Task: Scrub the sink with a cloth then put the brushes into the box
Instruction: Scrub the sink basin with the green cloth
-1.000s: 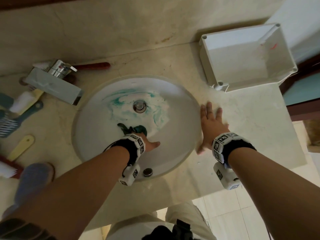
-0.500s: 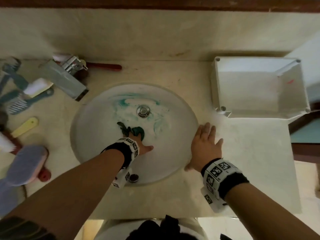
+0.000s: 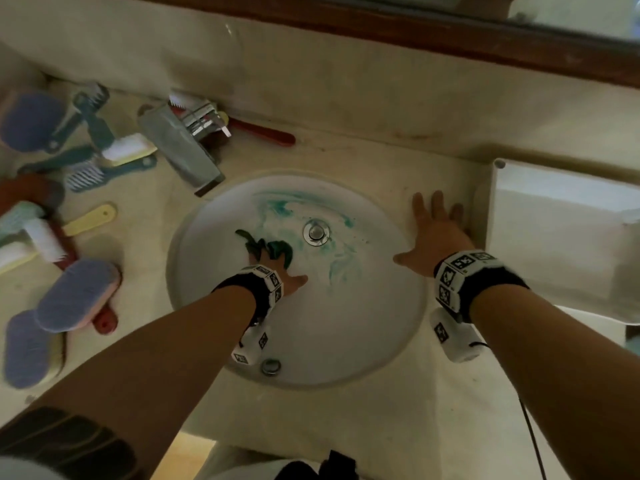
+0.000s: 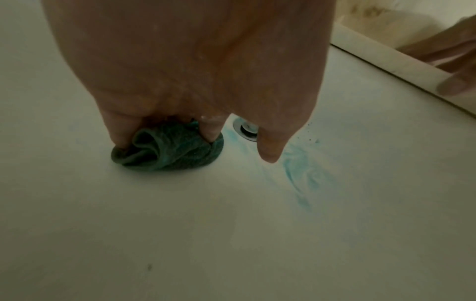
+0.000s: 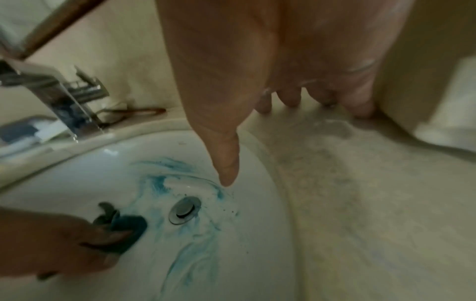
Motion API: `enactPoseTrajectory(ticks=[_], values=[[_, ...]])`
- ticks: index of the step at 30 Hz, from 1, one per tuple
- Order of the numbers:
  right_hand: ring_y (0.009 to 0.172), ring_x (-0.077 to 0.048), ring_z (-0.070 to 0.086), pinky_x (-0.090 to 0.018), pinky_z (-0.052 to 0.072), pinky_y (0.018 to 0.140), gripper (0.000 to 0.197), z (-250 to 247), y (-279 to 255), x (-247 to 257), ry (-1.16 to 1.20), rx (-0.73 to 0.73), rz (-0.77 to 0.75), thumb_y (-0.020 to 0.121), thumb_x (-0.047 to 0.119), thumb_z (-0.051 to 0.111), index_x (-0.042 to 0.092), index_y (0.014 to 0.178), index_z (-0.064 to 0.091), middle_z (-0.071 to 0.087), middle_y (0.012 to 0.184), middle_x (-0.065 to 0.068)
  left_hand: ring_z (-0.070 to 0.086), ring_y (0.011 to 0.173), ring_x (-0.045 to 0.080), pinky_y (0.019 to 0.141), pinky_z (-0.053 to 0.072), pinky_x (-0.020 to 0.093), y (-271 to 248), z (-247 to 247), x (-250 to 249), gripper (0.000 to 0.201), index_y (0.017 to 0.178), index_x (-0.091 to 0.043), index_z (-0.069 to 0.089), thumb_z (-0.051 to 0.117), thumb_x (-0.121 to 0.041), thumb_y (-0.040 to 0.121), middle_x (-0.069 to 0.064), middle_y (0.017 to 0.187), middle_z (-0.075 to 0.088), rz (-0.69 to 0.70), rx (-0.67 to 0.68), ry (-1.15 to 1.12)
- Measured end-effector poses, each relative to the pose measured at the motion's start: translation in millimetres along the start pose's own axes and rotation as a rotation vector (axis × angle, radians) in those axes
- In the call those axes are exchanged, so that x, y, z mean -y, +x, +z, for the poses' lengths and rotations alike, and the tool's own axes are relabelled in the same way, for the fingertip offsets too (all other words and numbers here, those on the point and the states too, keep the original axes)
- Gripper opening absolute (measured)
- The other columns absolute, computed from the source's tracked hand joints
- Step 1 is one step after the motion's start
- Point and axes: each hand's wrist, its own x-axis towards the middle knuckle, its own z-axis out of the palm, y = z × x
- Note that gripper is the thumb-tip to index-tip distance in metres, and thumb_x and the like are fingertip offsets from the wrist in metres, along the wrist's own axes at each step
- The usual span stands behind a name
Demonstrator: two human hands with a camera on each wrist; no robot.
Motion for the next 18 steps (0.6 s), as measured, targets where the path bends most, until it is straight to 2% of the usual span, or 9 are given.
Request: enactPoseTrajectory(ticks=[5,9,13,18], values=[[0.146,-0.040,-0.017,-0.058,0.014,0.118,0.119,-2,2,4,-0.014,0.031,0.023,0.079,0.045,0.074,0.030,0.152,-0.020,-0.027,0.159,-0.001,-0.013,0.146,0.033,0.118,-0.011,0.051,10,-14,-1,0.100,0.154,-0.019,-0.007,0.025,-0.081,0.082,0.012,0.160,-0.012,0.071,-0.069,0.068],[0.146,-0.041,-0.015,-0.057,0.017,0.118,0.113,-5,3,3,-0.033,0.055,0.032,0.081,0.049,0.068,0.031,0.152,-0.018,-0.026,0.159,-0.002,-0.010,0.147,0.034,0.119,-0.005,0.049,-4,11,-2,0.099,0.154,-0.018,-0.004,0.027,-0.079,0.084,0.011,0.161,-0.010,0.145,-0.024,0.091],[0.146,-0.042,-0.015,-0.057,0.017,0.118,0.111,-9,4,6,-0.034,0.057,0.040,0.082,0.052,0.066,0.030,0.152,-0.017,-0.026,0.160,-0.003,-0.008,0.147,0.034,0.119,-0.004,0.048,-21,14,-2,0.089,0.154,-0.016,-0.005,0.024,-0.071,0.091,0.016,0.160,-0.009,0.090,-0.030,0.052],[0.144,-0.045,-0.016,-0.058,0.017,0.117,0.116,-6,5,12,-0.056,0.042,0.043,0.080,0.054,0.068,0.026,0.152,-0.018,-0.026,0.159,-0.006,-0.016,0.146,0.035,0.117,-0.009,0.052,2,-19,4,0.087,0.154,-0.014,-0.005,0.016,-0.071,0.091,0.019,0.159,-0.011,-0.016,-0.122,-0.016]])
